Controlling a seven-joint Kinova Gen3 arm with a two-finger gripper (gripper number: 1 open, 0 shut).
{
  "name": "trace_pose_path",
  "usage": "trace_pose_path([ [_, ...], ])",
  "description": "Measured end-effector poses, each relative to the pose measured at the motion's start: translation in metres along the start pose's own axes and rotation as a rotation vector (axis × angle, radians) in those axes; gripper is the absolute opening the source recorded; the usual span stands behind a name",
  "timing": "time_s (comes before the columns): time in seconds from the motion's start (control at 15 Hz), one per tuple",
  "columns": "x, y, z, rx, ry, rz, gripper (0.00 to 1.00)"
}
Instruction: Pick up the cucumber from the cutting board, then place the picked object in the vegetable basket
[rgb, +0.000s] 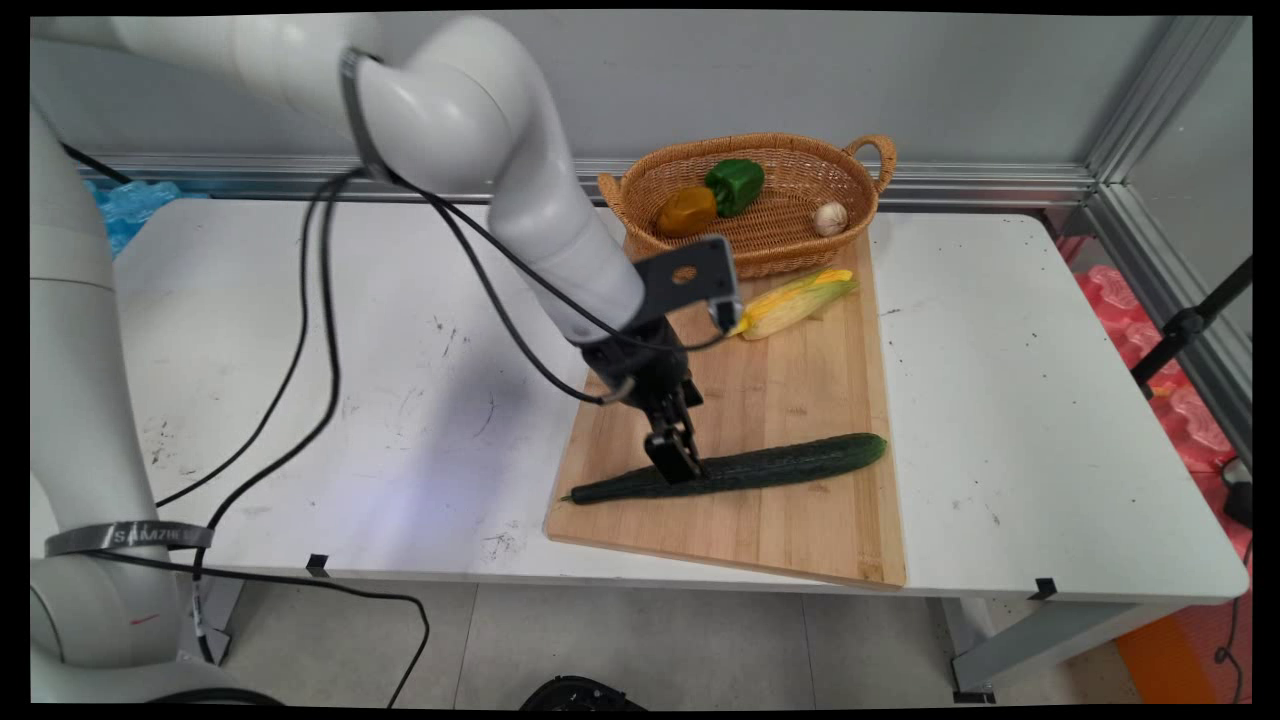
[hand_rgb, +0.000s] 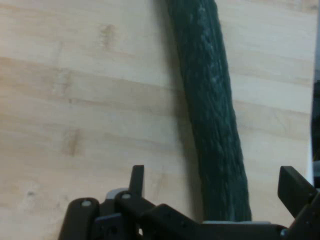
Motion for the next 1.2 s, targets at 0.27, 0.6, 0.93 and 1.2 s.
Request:
trace_pose_path([
  [0.27,0.008,0.003,0.032,0.012,-0.017,-0.015,1.00],
  [0.6,0.015,0.007,0.053,0.021,-0.024,-0.016,1.00],
  [0.93,0.017,0.014,0.053,0.022,-0.020,-0.007,0.00],
  [1.2,0.017,0.018,0.045,0.021,-0.015,-0.005,0.00],
])
